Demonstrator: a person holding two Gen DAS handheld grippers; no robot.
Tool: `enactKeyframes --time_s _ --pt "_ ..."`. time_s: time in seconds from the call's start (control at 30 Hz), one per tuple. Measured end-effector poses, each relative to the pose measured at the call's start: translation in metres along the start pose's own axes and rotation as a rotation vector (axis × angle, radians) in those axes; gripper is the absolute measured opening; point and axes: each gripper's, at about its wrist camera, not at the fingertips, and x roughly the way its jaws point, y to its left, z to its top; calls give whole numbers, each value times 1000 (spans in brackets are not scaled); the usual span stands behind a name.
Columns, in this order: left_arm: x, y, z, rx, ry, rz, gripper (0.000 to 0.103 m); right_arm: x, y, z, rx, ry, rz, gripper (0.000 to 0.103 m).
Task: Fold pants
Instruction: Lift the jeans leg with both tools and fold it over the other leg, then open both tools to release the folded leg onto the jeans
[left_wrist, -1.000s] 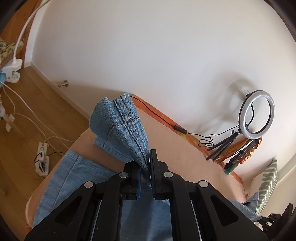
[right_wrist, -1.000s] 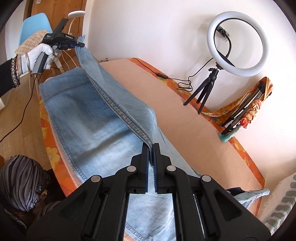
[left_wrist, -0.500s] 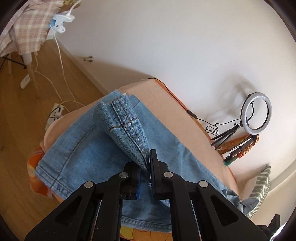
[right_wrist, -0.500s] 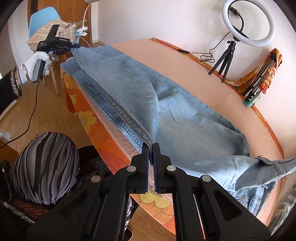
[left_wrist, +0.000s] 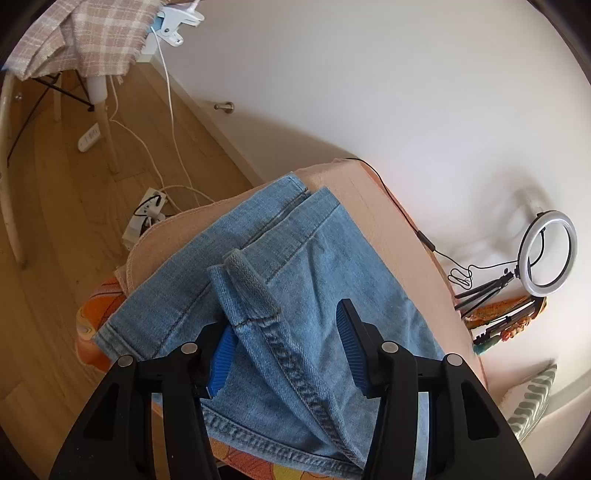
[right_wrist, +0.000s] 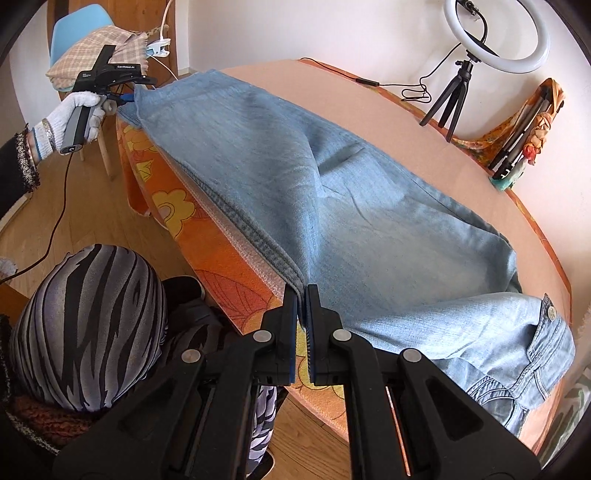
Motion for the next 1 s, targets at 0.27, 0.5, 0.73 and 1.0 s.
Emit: enactKeyframes --time_s 0.27,0.5,0.73,1.0 --pt "-17 -6 24 56 -124 -28 5 2 -1 8 -9 -10 -31 5" --pt "-24 36 0 66 -115 36 5 -2 14 17 -78 -29 -44 5" --pt "-29 45 -2 97 -131 96 22 13 16 7 -86 23 -34 5" --pt "-61 47 4 168 -156 154 25 -8 -9 34 33 11 169 24"
